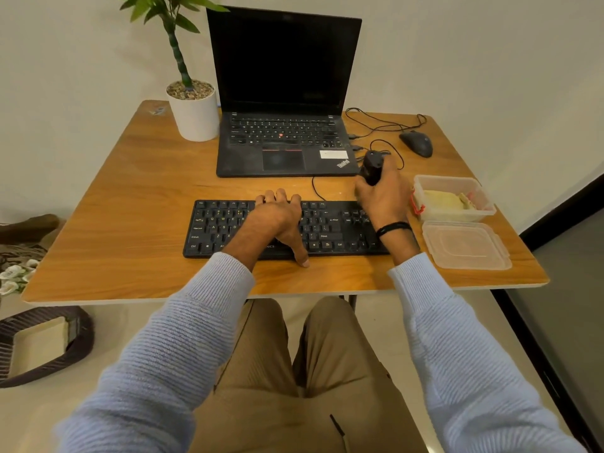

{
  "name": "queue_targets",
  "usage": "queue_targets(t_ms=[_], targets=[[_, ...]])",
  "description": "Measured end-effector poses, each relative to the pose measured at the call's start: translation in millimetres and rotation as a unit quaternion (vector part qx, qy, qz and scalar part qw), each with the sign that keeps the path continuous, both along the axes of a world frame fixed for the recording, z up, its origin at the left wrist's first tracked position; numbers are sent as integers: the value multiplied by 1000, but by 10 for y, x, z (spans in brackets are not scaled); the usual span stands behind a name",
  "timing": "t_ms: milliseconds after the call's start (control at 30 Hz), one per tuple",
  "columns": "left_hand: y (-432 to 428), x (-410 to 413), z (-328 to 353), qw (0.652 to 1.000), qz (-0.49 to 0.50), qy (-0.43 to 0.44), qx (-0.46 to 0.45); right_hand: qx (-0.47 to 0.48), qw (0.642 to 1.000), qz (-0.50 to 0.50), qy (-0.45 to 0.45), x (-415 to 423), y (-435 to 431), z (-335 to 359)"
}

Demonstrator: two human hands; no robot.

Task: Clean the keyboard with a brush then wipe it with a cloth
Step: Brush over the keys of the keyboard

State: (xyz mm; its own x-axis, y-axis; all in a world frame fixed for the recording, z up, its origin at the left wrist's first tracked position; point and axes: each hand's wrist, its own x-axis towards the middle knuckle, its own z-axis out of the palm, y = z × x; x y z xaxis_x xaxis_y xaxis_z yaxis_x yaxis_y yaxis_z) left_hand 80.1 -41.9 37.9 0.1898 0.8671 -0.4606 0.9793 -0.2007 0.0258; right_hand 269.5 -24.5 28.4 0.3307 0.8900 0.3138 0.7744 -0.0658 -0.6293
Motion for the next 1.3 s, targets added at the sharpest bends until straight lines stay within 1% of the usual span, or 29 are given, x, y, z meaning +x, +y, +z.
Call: queue_targets(t_ms=[67,100,133,267,300,367,433,467,500,567,600,633,667,700,767,800,833,900,967,1000,1033,1067,1133,1167,1233,1300], targets=[[5,15,-4,1000,-2,2,-1,-30,995,82,52,-93,-5,-48],[6,14,-4,1000,-2,3,0,-44,992,99,66,-104,-1,-85],[7,10,-7,1000,-2,2,1,-47,993,89,69,-84,1,-93],[-5,-20,-21,1000,5,-8,2,-29,998,-44,19,64,-26,-2],[-1,-13,-22,1000,3,-6,2,-26,999,-41,12,31,-43,6],[12,13,-22,1000,0,2,1,-25,999,33,20,-150,-79,-22],[24,27,-23,1000,2,9,2,-38,992,116,42,-294,-94,-85],[27,25,-27,1000,3,10,2,-41,990,123,57,-298,-88,-90],[25,16,-33,1000,3,7,4,-40,991,105,71,-268,-84,-73],[10,-16,-46,1000,5,-3,7,-30,997,11,72,-139,-92,-25],[3,-24,-47,1000,5,-7,7,-24,998,-37,48,-82,-110,-15],[2,-29,-47,1000,6,-9,7,-21,998,-60,21,-61,-121,-14],[5,-28,-44,1000,6,-9,7,-18,998,-54,5,-88,-125,-14],[7,-18,-38,1000,5,-7,5,-18,1000,-25,3,-145,-124,-19],[10,-2,-30,1000,6,-1,3,-30,998,58,26,-259,-104,-52],[11,1,-29,1000,7,0,3,-40,995,81,45,-272,-91,-61],[10,0,-30,1000,7,0,4,-41,994,84,63,-254,-86,-45],[0,-16,-38,1000,4,-3,6,-29,997,27,73,-122,-101,-12],[-2,-22,-44,1000,2,-5,6,-18,997,-58,37,39,-144,0],[2,-21,-47,1000,2,-3,5,-13,998,-67,17,75,-164,-6],[9,-10,-48,1000,0,2,4,-11,999,-49,6,77,-181,-13],[21,2,-46,1000,-3,9,3,-17,1000,-4,7,49,-189,-25],[38,22,-40,1000,-7,20,4,-50,993,98,40,-15,-200,-49],[42,22,-35,1000,-8,22,5,-61,988,126,63,-34,-203,-41],[41,8,-34,1000,-10,22,6,-50,987,115,95,-20,-202,-19],[37,-4,-42,1000,-11,23,10,-16,990,68,122,40,-221,-5]])
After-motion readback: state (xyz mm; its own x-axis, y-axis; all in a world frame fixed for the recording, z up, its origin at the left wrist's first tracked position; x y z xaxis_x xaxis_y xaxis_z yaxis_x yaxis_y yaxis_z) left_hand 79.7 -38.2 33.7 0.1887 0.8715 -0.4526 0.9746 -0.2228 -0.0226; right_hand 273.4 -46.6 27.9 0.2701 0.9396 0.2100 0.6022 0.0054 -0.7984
